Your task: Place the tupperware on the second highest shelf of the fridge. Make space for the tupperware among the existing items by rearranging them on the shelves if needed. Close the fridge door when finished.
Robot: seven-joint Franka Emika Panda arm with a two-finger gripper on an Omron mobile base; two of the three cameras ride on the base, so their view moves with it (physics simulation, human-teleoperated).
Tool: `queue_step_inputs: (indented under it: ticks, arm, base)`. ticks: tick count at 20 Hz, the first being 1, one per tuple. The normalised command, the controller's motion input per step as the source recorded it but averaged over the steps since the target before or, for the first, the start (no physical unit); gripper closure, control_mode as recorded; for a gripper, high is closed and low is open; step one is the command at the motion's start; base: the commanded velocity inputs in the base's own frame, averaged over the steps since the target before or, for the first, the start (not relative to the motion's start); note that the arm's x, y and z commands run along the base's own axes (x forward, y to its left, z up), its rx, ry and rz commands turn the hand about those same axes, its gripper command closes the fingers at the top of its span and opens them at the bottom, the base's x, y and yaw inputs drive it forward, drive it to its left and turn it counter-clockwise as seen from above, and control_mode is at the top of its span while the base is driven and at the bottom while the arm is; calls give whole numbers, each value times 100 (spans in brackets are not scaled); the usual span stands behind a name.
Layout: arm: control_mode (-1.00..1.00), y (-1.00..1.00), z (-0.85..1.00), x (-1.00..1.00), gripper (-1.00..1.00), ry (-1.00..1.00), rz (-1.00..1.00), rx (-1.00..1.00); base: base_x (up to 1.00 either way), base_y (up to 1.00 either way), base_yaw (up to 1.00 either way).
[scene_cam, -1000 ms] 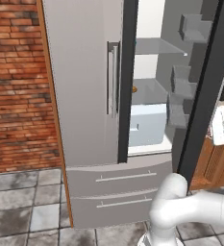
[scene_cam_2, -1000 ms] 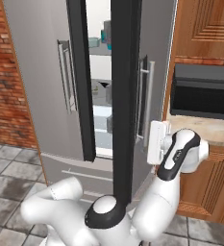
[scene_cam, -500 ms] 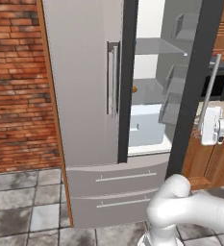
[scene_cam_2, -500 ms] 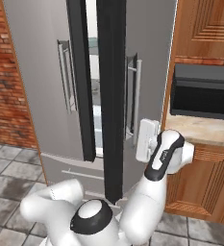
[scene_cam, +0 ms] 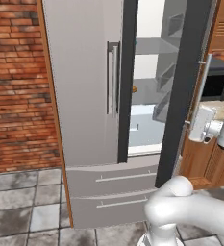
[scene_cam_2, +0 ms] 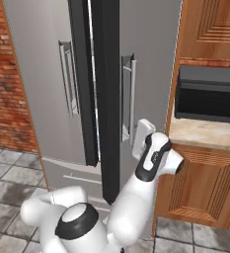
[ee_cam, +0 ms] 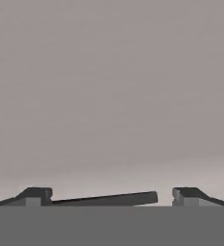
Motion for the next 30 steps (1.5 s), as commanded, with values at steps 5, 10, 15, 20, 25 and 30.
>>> queue_step_inputs:
  ticks: [5,10,15,20,25,30]
  arm:
    - [-100,-42,32,64,-100,-13,-4,19]
    - [-100,-55,38,56,-100,-10,0,22]
    - [-100,-27,37,47,-100,-12,-2,11]
    - [-100,3,53,9,-100,-3,-10,-11]
    - [-100,58,45,0,-100,3,-16,-41]
    - [-100,83,36,13,-100,14,-21,-49]
  base:
    - [0,0,0]
    - [0,0,0]
    - [0,0,0]
    - [0,0,0]
    - [0,0,0]
    - [0,0,0]
